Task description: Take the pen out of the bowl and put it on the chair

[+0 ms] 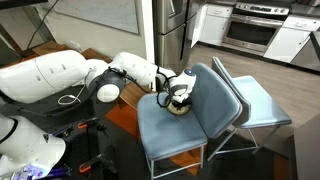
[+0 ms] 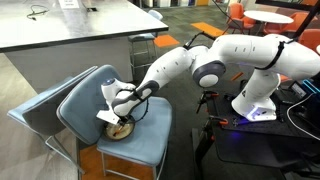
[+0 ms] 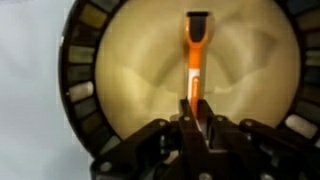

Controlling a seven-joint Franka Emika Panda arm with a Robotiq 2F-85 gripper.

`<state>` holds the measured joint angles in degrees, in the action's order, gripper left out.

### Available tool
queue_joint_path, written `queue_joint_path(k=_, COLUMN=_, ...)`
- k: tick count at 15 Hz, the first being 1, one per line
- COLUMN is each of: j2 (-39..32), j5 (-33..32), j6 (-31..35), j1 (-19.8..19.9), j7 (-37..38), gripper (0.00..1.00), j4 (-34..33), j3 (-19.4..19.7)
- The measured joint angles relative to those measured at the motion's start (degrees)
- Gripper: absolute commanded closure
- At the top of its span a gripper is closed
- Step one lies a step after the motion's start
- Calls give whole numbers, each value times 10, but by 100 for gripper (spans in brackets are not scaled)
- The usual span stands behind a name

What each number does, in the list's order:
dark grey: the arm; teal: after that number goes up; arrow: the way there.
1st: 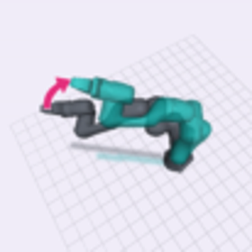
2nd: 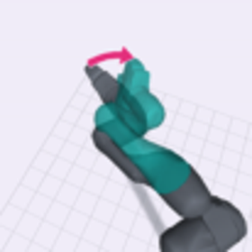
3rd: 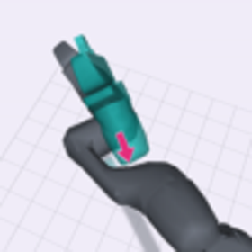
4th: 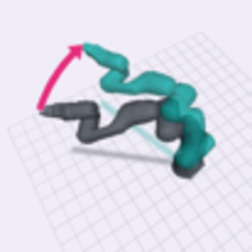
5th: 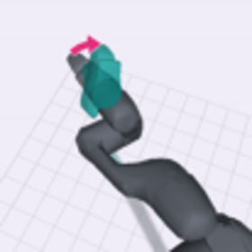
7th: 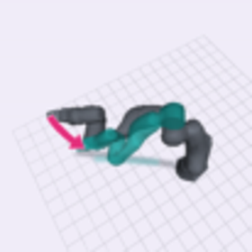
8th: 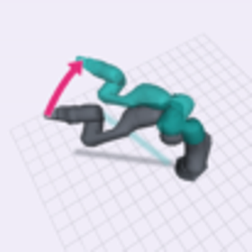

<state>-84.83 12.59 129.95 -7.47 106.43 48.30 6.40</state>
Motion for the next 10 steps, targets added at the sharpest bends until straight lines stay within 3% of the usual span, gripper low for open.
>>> queue_joint_path(k=10, j2=2, j5=-2, j6=0, j1=0, j7=22, gripper=97, j4=-16, j3=0)
